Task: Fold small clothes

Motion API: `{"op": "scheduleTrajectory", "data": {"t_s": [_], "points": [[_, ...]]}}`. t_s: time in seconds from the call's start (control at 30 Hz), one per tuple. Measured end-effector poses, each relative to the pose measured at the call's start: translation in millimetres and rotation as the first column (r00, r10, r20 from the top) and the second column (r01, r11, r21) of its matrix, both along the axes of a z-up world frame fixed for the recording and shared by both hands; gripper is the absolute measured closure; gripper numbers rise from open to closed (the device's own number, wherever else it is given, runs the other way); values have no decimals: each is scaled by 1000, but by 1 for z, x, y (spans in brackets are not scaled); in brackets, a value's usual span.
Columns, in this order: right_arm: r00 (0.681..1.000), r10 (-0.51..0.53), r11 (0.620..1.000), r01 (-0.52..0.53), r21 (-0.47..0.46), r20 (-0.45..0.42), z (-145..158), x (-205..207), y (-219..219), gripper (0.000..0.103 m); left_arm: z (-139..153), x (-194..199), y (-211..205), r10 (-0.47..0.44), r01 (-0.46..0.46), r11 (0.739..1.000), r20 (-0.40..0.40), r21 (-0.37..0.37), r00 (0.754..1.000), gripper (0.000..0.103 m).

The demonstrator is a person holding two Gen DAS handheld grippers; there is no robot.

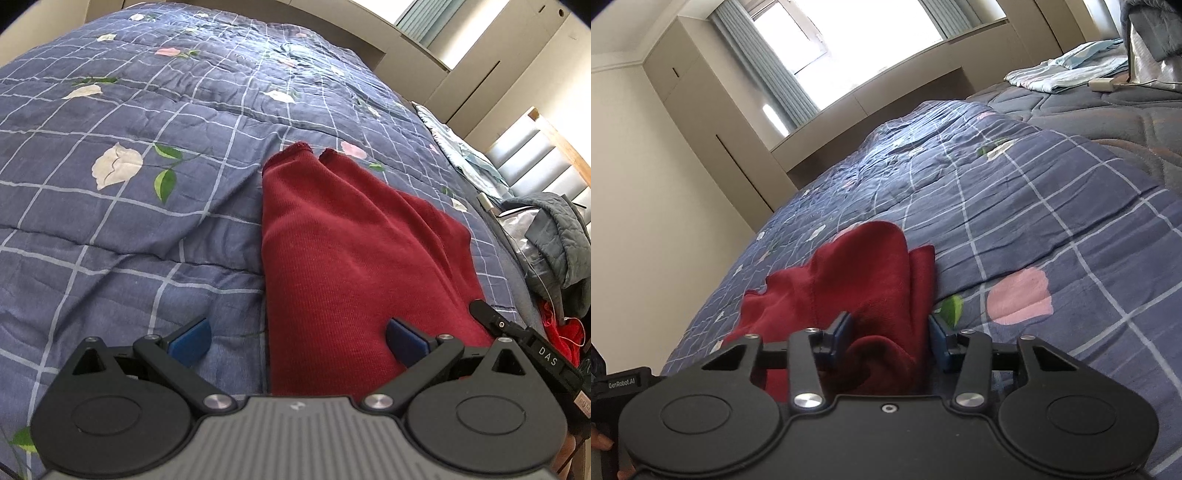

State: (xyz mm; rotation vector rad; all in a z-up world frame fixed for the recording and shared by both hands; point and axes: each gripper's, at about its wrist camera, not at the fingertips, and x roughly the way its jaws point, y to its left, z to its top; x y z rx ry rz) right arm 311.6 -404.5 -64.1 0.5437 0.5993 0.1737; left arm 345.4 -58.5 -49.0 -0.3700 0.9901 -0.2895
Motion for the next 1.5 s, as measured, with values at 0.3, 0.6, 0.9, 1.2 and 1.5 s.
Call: {"op": "scheduleTrajectory", "data": {"t_s": [0.3, 0.6, 0.9, 1.2, 1.5], "points": [[1000, 2, 1000, -2, 21, -1, -2, 0, -2, 55, 2, -2, -3, -4, 3, 998, -20, -55, 1000, 1], [1000, 1, 1000, -1, 23, -1, -3, 0, -2, 55, -1, -2, -9, -8, 5, 997, -35, -79, 999, 5], [1000, 2, 1000, -2, 14, 2, -3, 0, -1, 56, 11, -4, -21, 14, -16, 999, -46, -38, 999, 27], [1000, 4, 1000, -4, 16, 5, -4, 0, -2, 56, 37, -22, -54, -45, 31, 983, 71, 179, 996, 48], [1000, 4, 1000, -4, 5, 10, -5, 0, -2, 56, 50, -34, -72, -92, 53, 959, 129, 278, 987, 56]]}}
